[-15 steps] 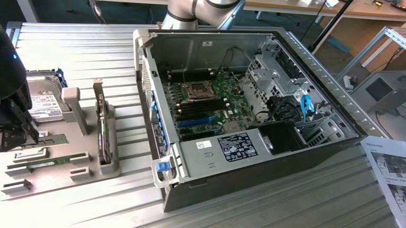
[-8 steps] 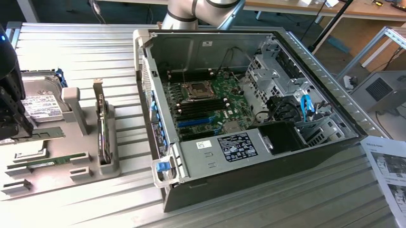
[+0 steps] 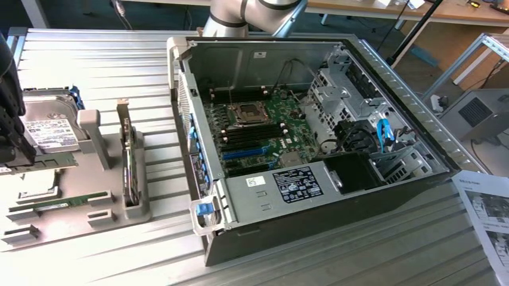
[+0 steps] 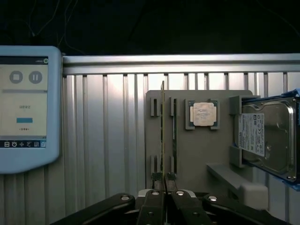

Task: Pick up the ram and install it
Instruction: 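Pick up the ram and move it above insertion slot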

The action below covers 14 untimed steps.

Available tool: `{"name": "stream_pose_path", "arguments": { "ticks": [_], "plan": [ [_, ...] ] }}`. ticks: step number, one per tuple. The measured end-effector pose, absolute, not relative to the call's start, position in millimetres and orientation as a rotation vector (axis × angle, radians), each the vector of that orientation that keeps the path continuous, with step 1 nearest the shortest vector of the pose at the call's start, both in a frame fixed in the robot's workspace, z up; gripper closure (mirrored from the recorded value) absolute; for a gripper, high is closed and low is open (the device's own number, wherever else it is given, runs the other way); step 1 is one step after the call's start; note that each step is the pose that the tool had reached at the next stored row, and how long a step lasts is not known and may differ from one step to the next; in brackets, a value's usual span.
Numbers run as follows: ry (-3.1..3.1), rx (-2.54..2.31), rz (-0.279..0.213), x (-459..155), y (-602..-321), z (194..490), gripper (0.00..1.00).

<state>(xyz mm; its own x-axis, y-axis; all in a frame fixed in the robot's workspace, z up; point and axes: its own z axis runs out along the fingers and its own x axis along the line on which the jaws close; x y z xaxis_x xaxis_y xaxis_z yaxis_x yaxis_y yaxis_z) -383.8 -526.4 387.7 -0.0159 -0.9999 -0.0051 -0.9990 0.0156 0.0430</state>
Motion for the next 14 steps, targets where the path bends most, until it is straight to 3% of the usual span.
{"name": "stream_pose_path", "arguments": {
  "ticks": [14],
  "plan": [
    [-2.22,2.185,-0.053,-384,-526,413,0.88]
  ]
}}
